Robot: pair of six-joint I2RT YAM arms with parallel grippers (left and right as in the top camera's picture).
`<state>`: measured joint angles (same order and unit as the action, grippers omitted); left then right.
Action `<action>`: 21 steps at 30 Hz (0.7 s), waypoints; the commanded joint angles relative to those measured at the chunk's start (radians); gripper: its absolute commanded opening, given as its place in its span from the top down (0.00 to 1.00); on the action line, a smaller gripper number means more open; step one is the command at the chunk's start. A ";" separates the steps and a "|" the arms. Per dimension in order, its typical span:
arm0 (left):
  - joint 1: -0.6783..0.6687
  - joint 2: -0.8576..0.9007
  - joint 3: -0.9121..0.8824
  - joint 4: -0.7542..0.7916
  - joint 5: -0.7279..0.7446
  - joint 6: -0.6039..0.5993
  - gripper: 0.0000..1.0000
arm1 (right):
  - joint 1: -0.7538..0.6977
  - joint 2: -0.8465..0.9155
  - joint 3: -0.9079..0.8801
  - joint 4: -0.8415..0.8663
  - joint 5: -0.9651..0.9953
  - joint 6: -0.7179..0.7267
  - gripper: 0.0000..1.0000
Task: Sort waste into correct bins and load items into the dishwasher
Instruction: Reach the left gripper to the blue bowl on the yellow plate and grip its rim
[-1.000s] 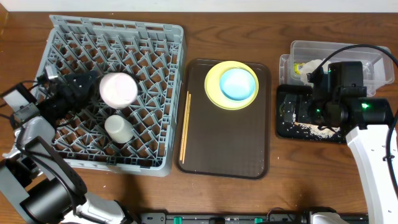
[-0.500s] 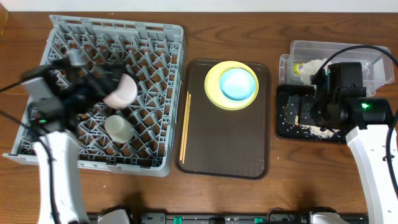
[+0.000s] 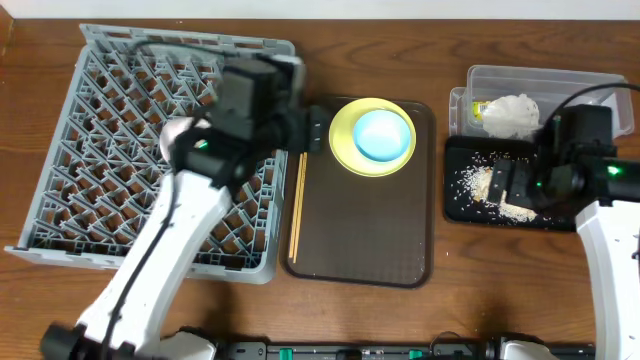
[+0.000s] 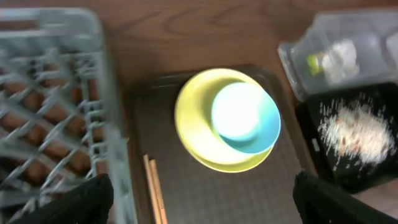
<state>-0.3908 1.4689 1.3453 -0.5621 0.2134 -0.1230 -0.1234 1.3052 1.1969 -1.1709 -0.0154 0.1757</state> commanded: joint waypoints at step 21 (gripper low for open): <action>-0.308 0.584 0.035 0.360 -0.183 0.303 0.31 | -0.028 -0.005 0.018 -0.042 0.011 0.010 0.01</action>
<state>-0.7067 2.0502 1.3727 -0.1783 0.1349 0.1688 -0.1402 1.3052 1.1973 -1.2110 -0.0093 0.1757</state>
